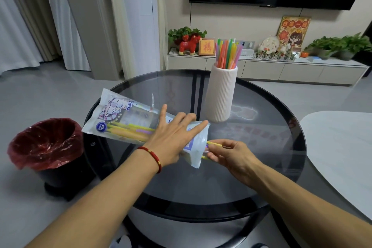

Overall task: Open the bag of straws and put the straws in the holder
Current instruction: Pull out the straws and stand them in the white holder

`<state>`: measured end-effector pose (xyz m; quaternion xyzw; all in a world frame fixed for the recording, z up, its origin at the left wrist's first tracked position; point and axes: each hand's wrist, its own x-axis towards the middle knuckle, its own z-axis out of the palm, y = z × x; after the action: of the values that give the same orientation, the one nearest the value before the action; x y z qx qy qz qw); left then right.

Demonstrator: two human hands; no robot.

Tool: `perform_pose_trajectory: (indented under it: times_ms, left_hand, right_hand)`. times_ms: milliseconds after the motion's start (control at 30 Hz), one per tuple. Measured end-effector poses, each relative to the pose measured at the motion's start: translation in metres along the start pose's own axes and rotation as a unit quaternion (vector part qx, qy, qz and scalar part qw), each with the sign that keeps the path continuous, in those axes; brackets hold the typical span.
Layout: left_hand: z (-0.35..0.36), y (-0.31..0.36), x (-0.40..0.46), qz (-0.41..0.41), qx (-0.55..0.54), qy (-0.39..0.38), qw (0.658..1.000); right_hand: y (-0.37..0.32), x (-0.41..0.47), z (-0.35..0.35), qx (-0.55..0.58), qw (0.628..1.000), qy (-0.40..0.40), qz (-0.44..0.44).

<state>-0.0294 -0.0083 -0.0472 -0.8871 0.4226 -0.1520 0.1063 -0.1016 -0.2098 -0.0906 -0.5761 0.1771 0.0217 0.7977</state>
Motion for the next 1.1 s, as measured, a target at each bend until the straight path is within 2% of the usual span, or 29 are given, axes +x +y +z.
perform_pose_trajectory:
  times_ms: [100, 233, 467, 733, 867, 967, 1100]
  left_hand:
    - [0.004, -0.005, -0.002, -0.025, -0.024, -0.013, 0.999]
    - [0.006, -0.004, -0.002, -0.039, -0.059, -0.025, 0.997]
    - [0.010, 0.003, 0.002, -0.040, -0.096, -0.051, 0.993]
    - [0.018, -0.011, -0.003, -0.058, -0.145, -0.149, 0.976]
    - [0.021, -0.004, 0.000, -0.062, -0.211, -0.198, 0.955]
    - [0.016, 0.009, 0.011, -0.115, -0.272, -0.168, 0.941]
    - [0.016, 0.019, 0.020, -0.085, -0.184, -0.098, 0.974]
  right_hand:
    - [-0.012, -0.003, -0.006, -0.061, 0.997, 0.031, -0.025]
    - [-0.014, -0.007, -0.010, -0.169, 0.984, 0.031, -0.054]
    - [-0.006, -0.003, -0.001, -0.181, 0.977, 0.016, -0.116]
    - [-0.033, 0.000, -0.044, -0.184, 0.967, 0.053, -0.166]
    - [-0.045, -0.008, -0.054, -0.217, 0.956, 0.035, -0.194]
    - [-0.055, -0.018, -0.057, -0.236, 0.947, 0.009, -0.217]
    - [-0.069, -0.028, -0.063, -0.165, 0.964, -0.012, -0.211]
